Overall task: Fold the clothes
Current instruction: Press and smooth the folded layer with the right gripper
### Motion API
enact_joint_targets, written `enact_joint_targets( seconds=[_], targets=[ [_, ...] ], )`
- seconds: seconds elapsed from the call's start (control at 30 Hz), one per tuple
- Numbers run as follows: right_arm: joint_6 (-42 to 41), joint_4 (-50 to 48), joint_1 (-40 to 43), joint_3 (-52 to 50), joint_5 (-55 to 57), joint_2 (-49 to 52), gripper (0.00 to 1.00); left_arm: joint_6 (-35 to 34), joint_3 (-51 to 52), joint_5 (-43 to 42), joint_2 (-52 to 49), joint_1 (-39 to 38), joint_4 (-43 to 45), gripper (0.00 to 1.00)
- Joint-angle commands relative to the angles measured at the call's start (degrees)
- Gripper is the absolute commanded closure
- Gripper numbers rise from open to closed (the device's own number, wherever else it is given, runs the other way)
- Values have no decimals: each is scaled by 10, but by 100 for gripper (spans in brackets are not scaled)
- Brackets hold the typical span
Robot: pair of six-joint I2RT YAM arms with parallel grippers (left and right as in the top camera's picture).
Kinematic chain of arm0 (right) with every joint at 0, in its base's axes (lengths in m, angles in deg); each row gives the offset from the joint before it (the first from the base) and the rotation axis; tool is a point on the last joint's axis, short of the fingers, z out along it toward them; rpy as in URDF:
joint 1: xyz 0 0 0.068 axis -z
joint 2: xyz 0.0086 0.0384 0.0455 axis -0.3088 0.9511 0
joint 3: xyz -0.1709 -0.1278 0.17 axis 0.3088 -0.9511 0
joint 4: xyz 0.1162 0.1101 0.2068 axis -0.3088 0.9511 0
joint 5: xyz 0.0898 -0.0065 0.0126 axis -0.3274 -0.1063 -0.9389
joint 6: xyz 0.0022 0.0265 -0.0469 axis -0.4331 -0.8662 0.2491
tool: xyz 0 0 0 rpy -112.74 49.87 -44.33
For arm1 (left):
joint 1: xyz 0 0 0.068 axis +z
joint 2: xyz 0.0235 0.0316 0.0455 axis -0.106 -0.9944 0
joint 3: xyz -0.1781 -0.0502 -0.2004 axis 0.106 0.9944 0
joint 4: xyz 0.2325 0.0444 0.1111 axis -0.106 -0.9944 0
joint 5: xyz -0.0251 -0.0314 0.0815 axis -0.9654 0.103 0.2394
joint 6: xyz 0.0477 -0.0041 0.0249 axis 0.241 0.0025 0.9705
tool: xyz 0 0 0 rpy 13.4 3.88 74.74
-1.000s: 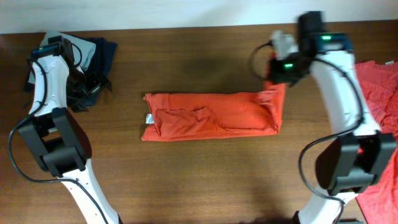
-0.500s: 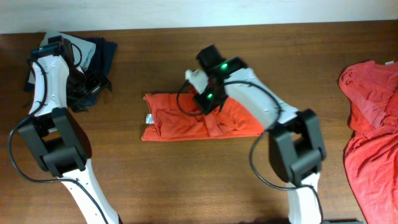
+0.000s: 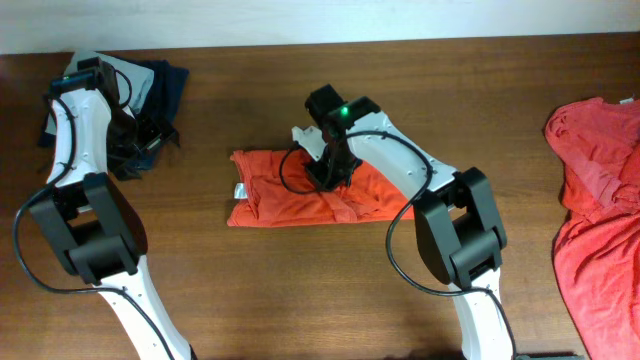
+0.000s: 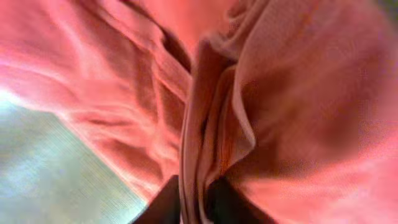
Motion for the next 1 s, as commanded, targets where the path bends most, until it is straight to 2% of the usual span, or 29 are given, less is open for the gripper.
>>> enact_joint_targets(
  seconds=[0.0,0.1,0.17,0.2,0.3,0.37,0.57,0.67,0.77,0.97],
  targets=[
    [-3,16,13,76,-14,-46,70,-4,-7,0,4,1,1,1],
    [-14,53,29,129,-15,-57,65,-4,-7,0,4,1,1,1],
    [-14,75,39,153,-19,-58,53,-4,-7,0,4,1,1,1],
    [-15,83,43,158,-20,-58,51,-4,-7,0,4,1,1,1],
    [-35,110,49,155,-16,-58,51,-4,-7,0,4,1,1,1],
    [-49,125,52,141,-13,-58,56,-4,-7,0,4,1,1,1],
    [-75,125,52,64,-13,-56,82,-4,-7,0,4,1,1,1],
    [-81,91,52,1,-13,-54,84,-4,-7,0,4,1,1,1],
    [-120,37,52,-56,-15,-51,87,-4,-7,0,4,1,1,1],
    [-136,-25,48,-119,-135,-51,91,-4,-7,0,4,1,1,1]
  ],
)
